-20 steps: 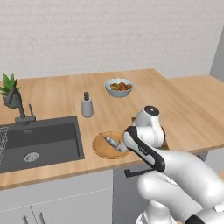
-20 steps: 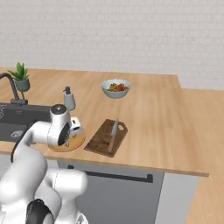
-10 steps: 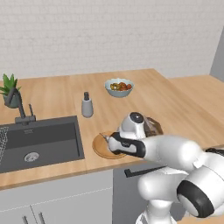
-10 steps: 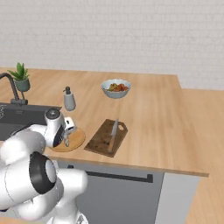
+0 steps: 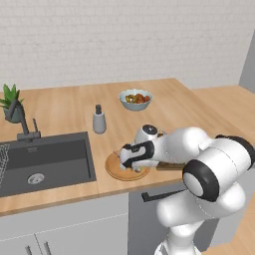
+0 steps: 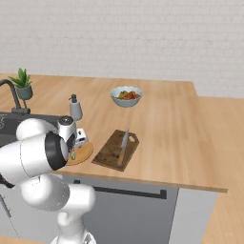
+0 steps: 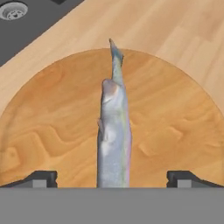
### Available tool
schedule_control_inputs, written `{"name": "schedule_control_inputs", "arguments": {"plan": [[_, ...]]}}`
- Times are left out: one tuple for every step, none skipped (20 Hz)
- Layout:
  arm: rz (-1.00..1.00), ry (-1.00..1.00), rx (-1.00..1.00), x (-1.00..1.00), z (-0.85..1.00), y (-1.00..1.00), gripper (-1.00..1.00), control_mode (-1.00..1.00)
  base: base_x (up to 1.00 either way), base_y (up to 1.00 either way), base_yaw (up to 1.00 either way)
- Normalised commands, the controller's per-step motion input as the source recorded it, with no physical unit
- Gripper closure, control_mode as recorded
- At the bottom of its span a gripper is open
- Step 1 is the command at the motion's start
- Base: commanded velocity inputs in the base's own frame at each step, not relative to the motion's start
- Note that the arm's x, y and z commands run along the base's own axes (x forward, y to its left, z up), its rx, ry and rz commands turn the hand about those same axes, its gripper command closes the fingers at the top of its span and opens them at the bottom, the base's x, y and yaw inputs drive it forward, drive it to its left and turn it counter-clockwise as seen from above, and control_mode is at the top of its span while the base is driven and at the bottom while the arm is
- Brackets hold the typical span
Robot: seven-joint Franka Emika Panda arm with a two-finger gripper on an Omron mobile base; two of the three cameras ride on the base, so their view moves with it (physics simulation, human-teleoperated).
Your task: Pick up the knife from the drawer and place it on the cutting board. Then place the meat from the plate to the cutting board.
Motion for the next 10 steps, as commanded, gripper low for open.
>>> {"name": "schedule_control_inputs", "arguments": {"plan": [[-0.01, 0.21, 0.00, 0.18, -0.47, 0.00, -1.00, -1.00, 0.00, 0.00, 0.00], [-0.01, 0.21, 0.00, 0.16, -0.46, 0.00, -1.00, -1.00, 0.00, 0.00, 0.00], [-0.01, 0.20, 0.00, 0.22, -0.43, 0.00, -1.00, -1.00, 0.00, 0.00, 0.00], [-0.01, 0.17, 0.00, 0.23, -0.41, 0.00, -1.00, -1.00, 0.00, 0.00, 0.00], [-0.01, 0.17, 0.00, 0.22, -0.36, 0.00, -1.00, -1.00, 0.00, 0.00, 0.00], [-0.01, 0.15, 0.00, 0.21, -0.33, 0.00, -1.00, -1.00, 0.00, 0.00, 0.00], [-0.01, 0.14, 0.00, 0.18, -0.31, 0.00, -1.00, -1.00, 0.00, 0.00, 0.00], [-0.01, 0.12, 0.00, 0.12, -0.31, 0.00, -1.00, -1.00, 0.00, 0.00, 0.00], [-0.01, 0.11, 0.00, 0.04, -0.31, 0.00, -1.00, -1.00, 0.00, 0.00, 0.00], [0.00, 0.10, 0.00, 0.00, -0.31, 0.00, -1.00, -1.00, 0.00, 0.00, 0.00]]}}
